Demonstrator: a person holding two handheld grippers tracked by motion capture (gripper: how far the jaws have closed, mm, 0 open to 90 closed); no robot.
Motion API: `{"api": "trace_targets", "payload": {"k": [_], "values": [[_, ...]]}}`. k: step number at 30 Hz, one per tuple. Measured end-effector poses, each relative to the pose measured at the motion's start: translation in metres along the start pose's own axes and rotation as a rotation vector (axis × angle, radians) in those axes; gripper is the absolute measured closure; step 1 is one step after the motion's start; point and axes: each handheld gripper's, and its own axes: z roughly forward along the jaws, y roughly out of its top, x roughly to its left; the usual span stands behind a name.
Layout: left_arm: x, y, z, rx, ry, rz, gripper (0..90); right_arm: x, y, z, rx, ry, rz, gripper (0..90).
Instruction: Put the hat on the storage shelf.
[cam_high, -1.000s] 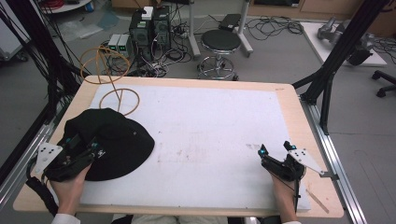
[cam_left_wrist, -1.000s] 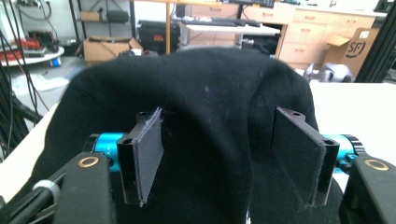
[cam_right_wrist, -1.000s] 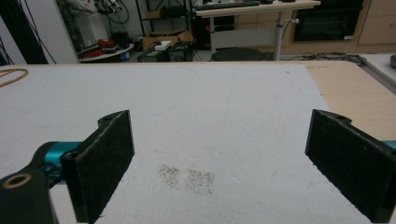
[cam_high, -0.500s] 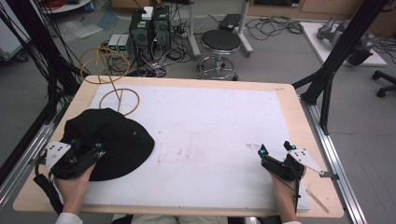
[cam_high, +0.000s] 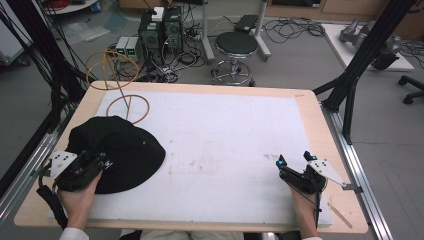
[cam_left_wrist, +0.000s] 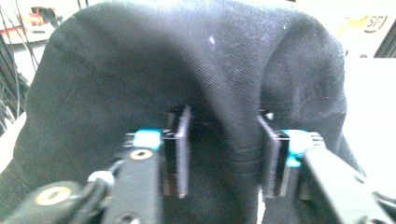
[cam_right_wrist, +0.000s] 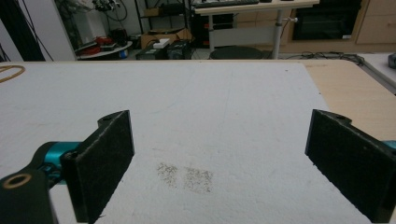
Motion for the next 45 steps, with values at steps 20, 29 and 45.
{"api": "trace_targets", "payload": {"k": [20,29,45], "values": [[0.007,-0.002,0.003,0.016,-0.062,-0.031,86.2,0.0,0.0,0.0,-0.007,0.0,0.001,7.1],[0.002,0.0,0.001,-0.02,-0.089,0.026,86.1,0.0,0.0,-0.001,-0.014,-0.001,-0.008,7.2],[-0.004,0.012,-0.005,-0.113,-0.106,0.03,86.0,0.001,0.0,-0.001,-0.015,-0.005,-0.024,7.2]]}}
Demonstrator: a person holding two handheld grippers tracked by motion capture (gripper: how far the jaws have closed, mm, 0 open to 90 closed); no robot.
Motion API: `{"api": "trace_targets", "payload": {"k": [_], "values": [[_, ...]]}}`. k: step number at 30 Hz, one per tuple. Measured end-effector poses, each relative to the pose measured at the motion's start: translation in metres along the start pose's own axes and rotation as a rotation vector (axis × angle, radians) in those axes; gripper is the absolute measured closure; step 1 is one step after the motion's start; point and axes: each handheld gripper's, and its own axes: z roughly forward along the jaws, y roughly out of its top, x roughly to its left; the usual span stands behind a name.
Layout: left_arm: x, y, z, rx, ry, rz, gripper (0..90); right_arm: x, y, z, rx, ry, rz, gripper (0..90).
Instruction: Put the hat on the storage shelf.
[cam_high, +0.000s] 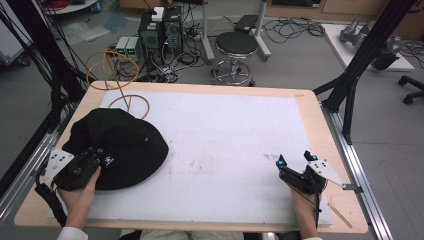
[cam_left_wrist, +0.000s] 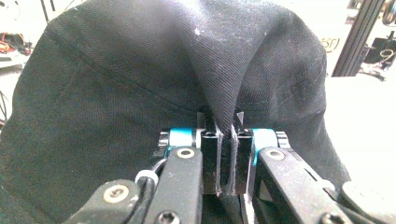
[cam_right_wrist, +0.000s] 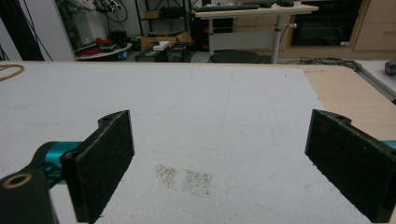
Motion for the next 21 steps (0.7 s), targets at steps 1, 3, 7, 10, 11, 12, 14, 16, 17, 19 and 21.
{"api": "trace_targets", "payload": {"k": [1,3,7,10,11,12,14,16,17,19,21], "values": [[0.0,0.001,0.0,-0.007,0.0,-0.001,86.0,0.0,0.0,0.0,0.001,0.0,-0.002,7.2],[0.0,0.005,-0.002,-0.024,0.001,-0.006,86.0,0.0,0.0,0.0,0.004,0.001,-0.004,7.2],[-0.001,0.009,-0.003,-0.039,-0.001,-0.002,86.0,0.0,-0.001,-0.001,0.003,0.0,-0.01,7.2],[-0.002,0.013,-0.003,-0.057,0.0,-0.002,86.0,-0.001,-0.001,-0.003,0.004,-0.002,-0.01,7.2],[-0.003,0.015,-0.002,-0.062,-0.001,0.001,86.0,-0.002,-0.001,-0.004,0.005,-0.005,-0.007,7.2],[-0.003,0.015,-0.002,-0.062,-0.001,0.001,86.0,-0.003,-0.001,-0.005,0.001,-0.009,-0.006,7.2],[-0.005,0.018,-0.002,-0.072,0.005,0.007,86.0,-0.004,-0.001,-0.006,0.001,-0.013,0.001,7.2],[-0.005,0.019,-0.002,-0.074,0.006,0.009,86.0,-0.004,-0.001,-0.005,0.0,-0.017,0.001,7.2],[-0.006,0.021,-0.003,-0.087,0.008,0.011,86.0,-0.005,-0.001,-0.005,-0.001,-0.017,-0.001,7.2],[-0.007,0.023,-0.003,-0.093,0.01,0.015,86.0,-0.004,0.0,-0.004,-0.002,-0.021,-0.002,7.2],[-0.008,0.025,-0.004,-0.103,0.009,0.018,85.9,-0.005,0.0,-0.003,-0.001,-0.023,0.0,7.2]]}}
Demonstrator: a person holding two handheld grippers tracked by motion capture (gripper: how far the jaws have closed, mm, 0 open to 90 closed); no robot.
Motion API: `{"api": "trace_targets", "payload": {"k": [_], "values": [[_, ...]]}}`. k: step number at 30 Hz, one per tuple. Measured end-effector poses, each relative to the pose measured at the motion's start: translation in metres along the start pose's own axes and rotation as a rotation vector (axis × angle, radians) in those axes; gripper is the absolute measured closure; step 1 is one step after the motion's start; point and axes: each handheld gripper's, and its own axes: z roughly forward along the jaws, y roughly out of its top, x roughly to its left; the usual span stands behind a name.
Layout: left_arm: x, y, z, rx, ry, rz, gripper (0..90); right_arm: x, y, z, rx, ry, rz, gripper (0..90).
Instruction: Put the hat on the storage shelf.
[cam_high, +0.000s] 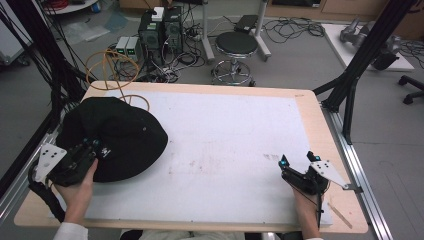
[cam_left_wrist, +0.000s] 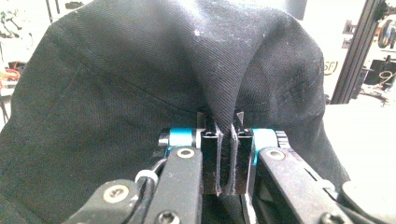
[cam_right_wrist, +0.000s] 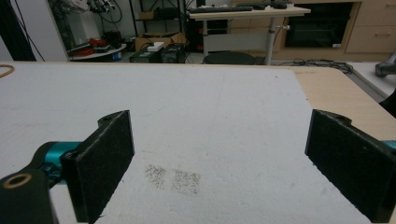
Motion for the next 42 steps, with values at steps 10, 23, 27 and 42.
{"api": "trace_targets", "payload": {"k": [10,23,27,42], "values": [[-0.008,0.011,-0.004,-0.047,-0.002,0.023,86.0,-0.001,0.0,0.003,0.001,0.003,0.006,7.2],[-0.026,0.029,-0.007,-0.102,-0.032,0.112,86.0,0.0,0.001,0.007,0.0,0.021,0.0,7.2],[-0.028,0.039,-0.007,-0.144,-0.032,0.118,86.0,-0.001,0.002,0.01,-0.002,0.027,-0.002,7.2],[-0.014,0.07,0.003,-0.285,-0.007,0.065,85.9,0.003,0.003,0.016,0.0,0.047,-0.005,7.2]]}}
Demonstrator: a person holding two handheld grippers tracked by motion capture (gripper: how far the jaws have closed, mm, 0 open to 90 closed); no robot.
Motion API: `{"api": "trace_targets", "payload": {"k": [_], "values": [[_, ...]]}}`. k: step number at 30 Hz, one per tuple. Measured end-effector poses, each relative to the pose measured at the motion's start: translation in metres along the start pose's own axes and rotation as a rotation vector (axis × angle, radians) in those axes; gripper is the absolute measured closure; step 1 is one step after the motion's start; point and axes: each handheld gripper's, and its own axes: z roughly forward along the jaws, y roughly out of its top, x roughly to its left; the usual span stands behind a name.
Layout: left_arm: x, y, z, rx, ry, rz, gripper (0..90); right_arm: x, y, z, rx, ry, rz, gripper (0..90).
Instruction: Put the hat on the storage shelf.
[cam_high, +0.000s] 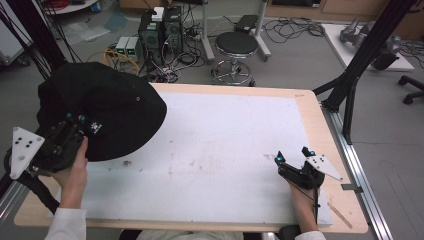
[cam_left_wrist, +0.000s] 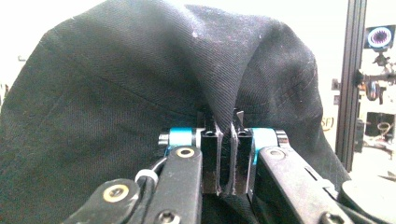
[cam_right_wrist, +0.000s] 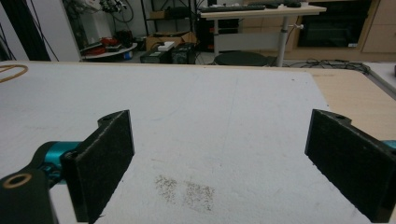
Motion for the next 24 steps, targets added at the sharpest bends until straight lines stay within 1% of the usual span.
{"api": "trace_targets", "payload": {"k": [1,4,6,7,9,10,11,14,15,16,17,19,22,23,24], "values": [[0.0,0.0,0.0,0.0,0.0,0.0,85.9,0.0,0.0,0.0,0.0,0.0,0.0,7.2],[0.001,0.004,0.011,-0.008,0.002,0.017,85.9,0.001,0.0,0.0,-0.004,-0.002,-0.003,7.2],[0.002,0.006,0.018,-0.014,0.006,0.019,85.9,0.001,0.001,-0.001,-0.009,-0.001,-0.002,7.1],[0.003,0.007,0.024,-0.02,0.009,0.018,85.9,0.001,0.001,-0.001,-0.006,0.001,0.001,7.2],[0.004,0.008,0.027,-0.023,0.008,0.018,85.9,0.001,0.001,-0.001,-0.006,0.002,0.002,7.2],[0.006,0.009,0.033,-0.026,0.011,0.017,85.9,0.001,0.001,0.0,-0.009,0.004,0.0,7.2],[0.006,0.009,0.033,-0.026,0.011,0.017,85.9,0.001,0.001,0.0,-0.009,0.005,0.002,7.2],[0.01,0.013,0.044,-0.039,0.028,0.001,86.0,0.002,0.001,0.0,-0.009,0.009,0.004,7.2],[0.01,0.013,0.044,-0.039,0.028,0.001,85.9,0.002,0.001,0.0,-0.009,0.009,0.004,7.2],[0.012,0.016,0.047,-0.047,0.032,-0.012,85.9,0.001,0.001,0.001,-0.007,0.011,-0.002,7.1],[0.012,0.018,0.049,-0.052,0.033,-0.017,85.9,0.002,0.001,0.001,-0.005,0.012,0.007,7.2],[0.013,0.019,0.05,-0.054,0.036,-0.019,85.9,0.003,0.001,0.002,-0.006,0.017,-0.003,7.2],[0.015,0.024,0.055,-0.05,0.048,-0.014,85.9,0.004,0.001,0.002,-0.004,0.024,-0.004,7.2],[0.018,0.025,0.06,-0.043,0.056,-0.008,86.0,0.004,0.001,0.003,-0.005,0.023,-0.005,7.2],[0.018,0.025,0.06,-0.043,0.056,-0.008,85.9,0.004,0.001,0.003,-0.007,0.026,-0.009,7.2]]}}
